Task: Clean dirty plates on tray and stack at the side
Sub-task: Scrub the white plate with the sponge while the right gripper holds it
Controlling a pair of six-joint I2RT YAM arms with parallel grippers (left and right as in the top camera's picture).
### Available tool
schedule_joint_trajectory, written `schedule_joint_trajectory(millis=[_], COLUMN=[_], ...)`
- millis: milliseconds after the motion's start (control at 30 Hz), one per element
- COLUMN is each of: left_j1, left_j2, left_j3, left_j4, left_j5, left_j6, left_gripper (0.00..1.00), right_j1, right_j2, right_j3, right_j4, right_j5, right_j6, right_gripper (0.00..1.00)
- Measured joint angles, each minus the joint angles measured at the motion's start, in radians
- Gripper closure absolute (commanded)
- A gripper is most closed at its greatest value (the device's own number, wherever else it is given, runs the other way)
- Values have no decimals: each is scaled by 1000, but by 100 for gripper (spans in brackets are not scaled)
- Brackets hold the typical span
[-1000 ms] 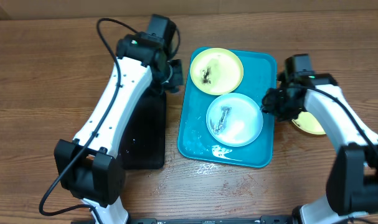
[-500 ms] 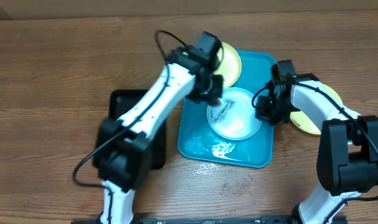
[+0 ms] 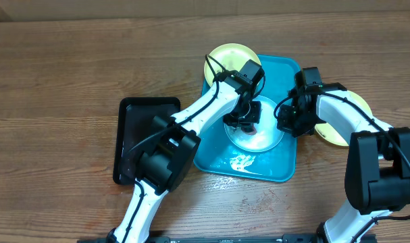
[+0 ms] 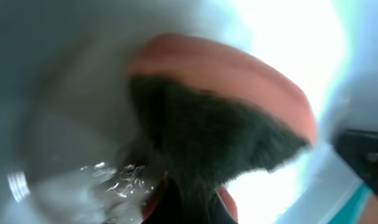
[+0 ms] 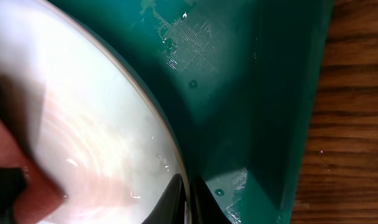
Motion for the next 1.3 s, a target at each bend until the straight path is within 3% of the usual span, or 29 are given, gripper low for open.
schedule_joint_trajectory(millis=[200,333,467,633,767,1033,1300], left_j1=[0,23,45,75,61,-7,31], left_j2=[-1,-1,-1,3,4,47,63], left_j3=[19,21,18,13,13,13,19], left_j4=[-119,-143,-107,92,166,198,127], left_j5=[-174,-193,-126,56,155,230,243], left_j6=[-19,-19,-19,-20,-21,-26,-65], left_gripper=[96,96,96,95,96,96,96], right_j1=[0,0,0,0,0,0,2], right_j2=[0,0,0,0,0,0,0], right_j3=[0,0,0,-1,-1,-1,-2], right_j4=[-2,-2,-2,-3,-4,-5,-8], right_j5=[0,-1,-1,-2,-2,-2,-17], right_j6=[0,0,1,0,1,0,2], right_gripper=[96,96,96,96,96,96,96])
